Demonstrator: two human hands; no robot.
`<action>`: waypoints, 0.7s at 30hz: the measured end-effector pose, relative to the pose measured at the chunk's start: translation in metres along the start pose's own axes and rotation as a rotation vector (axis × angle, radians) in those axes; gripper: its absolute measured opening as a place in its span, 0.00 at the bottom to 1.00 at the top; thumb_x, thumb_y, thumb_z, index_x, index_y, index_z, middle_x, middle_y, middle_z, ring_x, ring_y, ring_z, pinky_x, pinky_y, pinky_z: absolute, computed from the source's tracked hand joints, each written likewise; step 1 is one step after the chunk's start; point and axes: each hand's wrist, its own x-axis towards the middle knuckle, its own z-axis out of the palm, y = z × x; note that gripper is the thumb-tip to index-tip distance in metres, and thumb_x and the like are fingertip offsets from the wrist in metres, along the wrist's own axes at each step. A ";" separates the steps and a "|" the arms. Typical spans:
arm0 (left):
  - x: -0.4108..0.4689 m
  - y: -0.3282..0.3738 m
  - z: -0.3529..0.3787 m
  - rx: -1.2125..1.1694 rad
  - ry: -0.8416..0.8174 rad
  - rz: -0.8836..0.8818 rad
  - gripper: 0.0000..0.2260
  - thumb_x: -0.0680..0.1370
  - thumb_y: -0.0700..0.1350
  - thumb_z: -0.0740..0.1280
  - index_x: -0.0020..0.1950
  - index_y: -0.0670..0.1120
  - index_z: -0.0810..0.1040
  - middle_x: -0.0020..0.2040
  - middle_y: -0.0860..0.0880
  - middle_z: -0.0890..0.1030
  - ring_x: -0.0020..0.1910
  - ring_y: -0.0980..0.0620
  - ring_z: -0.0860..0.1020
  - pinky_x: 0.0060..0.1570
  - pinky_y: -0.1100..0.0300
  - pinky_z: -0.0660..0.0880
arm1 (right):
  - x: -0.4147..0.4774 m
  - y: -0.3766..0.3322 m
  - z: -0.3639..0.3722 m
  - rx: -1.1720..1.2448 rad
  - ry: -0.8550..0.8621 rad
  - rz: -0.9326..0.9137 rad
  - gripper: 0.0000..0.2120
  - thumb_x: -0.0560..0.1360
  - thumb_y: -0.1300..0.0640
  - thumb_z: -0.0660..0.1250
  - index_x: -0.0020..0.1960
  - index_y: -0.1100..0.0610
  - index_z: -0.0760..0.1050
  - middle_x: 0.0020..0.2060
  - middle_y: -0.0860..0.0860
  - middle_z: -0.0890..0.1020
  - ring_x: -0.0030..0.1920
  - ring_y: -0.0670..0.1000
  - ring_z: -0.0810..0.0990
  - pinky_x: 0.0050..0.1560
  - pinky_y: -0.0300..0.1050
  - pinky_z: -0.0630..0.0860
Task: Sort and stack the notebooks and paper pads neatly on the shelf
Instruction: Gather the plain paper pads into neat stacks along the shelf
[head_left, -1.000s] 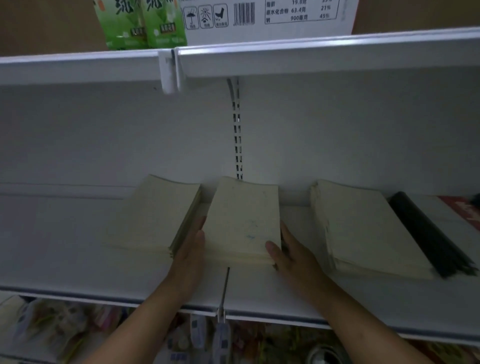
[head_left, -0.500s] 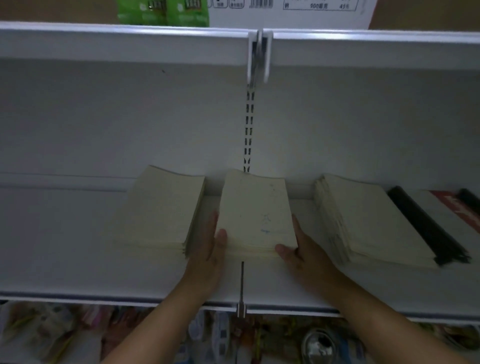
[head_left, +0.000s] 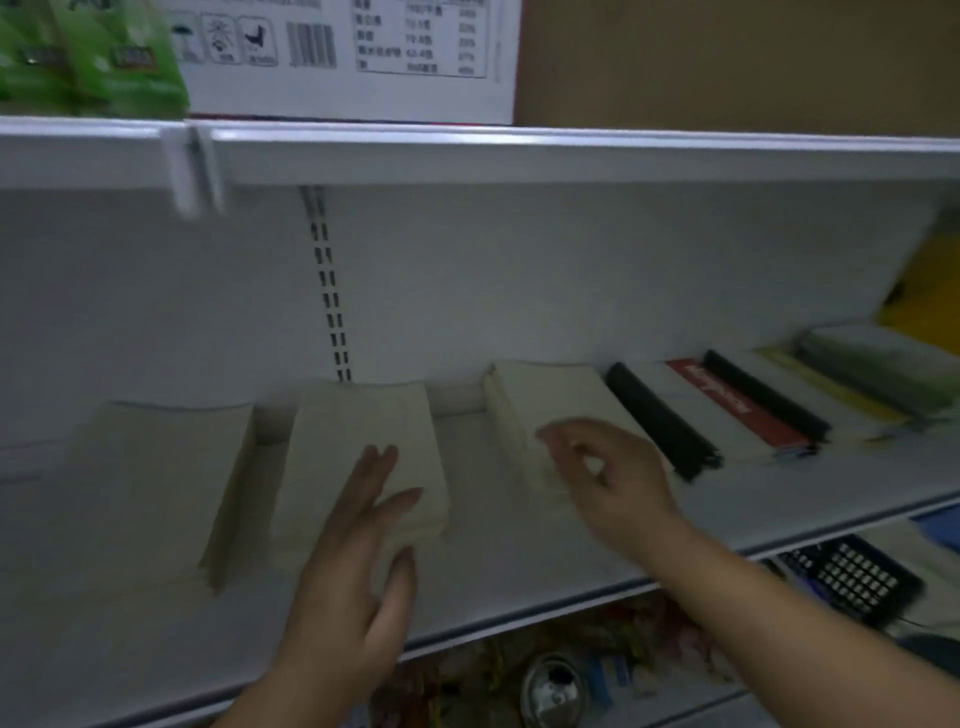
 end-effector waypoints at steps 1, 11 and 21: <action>0.009 0.016 0.012 -0.103 -0.029 -0.077 0.17 0.72 0.50 0.60 0.60 0.55 0.75 0.73 0.60 0.65 0.74 0.60 0.59 0.69 0.72 0.57 | 0.020 0.017 -0.013 -0.089 -0.041 0.105 0.11 0.77 0.51 0.63 0.56 0.55 0.79 0.49 0.45 0.80 0.47 0.45 0.78 0.50 0.40 0.76; 0.113 0.031 0.139 -0.613 -0.112 -1.214 0.22 0.78 0.51 0.65 0.70 0.44 0.70 0.63 0.42 0.76 0.49 0.43 0.78 0.43 0.55 0.78 | 0.064 0.124 -0.043 0.316 -0.399 0.829 0.16 0.75 0.51 0.67 0.56 0.62 0.77 0.52 0.58 0.82 0.49 0.57 0.81 0.56 0.50 0.77; 0.149 0.039 0.151 -0.582 0.164 -1.207 0.05 0.73 0.41 0.71 0.40 0.47 0.76 0.35 0.44 0.82 0.37 0.45 0.80 0.37 0.55 0.76 | 0.044 0.144 -0.025 0.562 -0.216 0.712 0.14 0.75 0.55 0.68 0.59 0.57 0.77 0.46 0.52 0.80 0.41 0.50 0.79 0.38 0.39 0.74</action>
